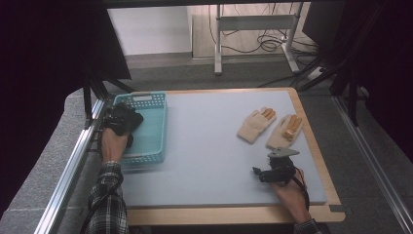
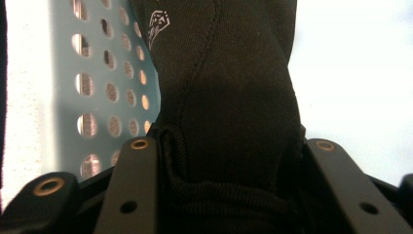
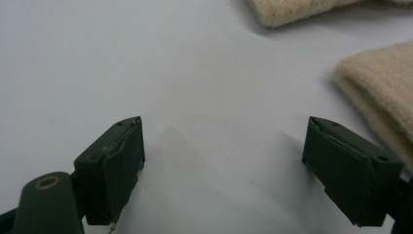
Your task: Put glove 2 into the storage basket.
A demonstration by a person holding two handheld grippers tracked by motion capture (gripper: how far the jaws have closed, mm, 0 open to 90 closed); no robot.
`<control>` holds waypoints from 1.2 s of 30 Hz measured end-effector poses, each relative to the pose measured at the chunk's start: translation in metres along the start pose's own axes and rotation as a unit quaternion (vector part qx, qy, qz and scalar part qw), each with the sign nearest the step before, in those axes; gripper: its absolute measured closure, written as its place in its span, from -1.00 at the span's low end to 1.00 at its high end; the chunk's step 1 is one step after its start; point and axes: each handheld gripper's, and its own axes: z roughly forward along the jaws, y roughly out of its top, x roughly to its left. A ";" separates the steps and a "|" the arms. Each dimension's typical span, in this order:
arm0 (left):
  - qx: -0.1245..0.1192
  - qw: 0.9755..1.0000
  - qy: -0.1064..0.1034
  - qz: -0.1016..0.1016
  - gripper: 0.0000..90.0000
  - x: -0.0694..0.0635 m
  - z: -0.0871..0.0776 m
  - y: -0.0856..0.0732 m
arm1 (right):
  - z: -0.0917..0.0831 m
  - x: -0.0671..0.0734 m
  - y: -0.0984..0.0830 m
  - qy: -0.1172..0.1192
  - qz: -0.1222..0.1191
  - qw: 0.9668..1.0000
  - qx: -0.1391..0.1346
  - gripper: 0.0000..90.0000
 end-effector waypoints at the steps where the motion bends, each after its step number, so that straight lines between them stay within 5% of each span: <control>1: 0.003 1.000 0.002 0.002 0.25 -0.001 0.002 0.001 | 0.000 0.000 0.000 0.000 0.000 1.000 0.000 -0.67; 8: 0.018 0.999 0.019 0.019 -0.23 -0.003 0.009 0.004 | 0.000 0.000 0.000 0.000 0.000 1.000 0.000 -0.67; 17: 0.025 0.999 0.002 0.024 -0.90 -0.010 0.008 0.005 | 0.000 0.000 0.000 0.000 0.000 1.000 0.000 -0.67; 25: -0.009 0.999 -0.041 0.008 -0.95 0.001 -0.009 -0.002 | 0.000 0.000 0.000 0.000 0.000 1.000 0.000 -0.67; 29: -0.034 0.997 -0.076 0.001 -0.95 0.007 -0.014 -0.009 | 0.000 0.000 0.000 0.000 0.000 1.000 0.000 -0.67; 36: -0.096 0.987 -0.128 -0.010 -0.94 0.012 -0.028 -0.019 | 0.000 0.000 0.000 0.000 0.000 1.000 0.000 -0.67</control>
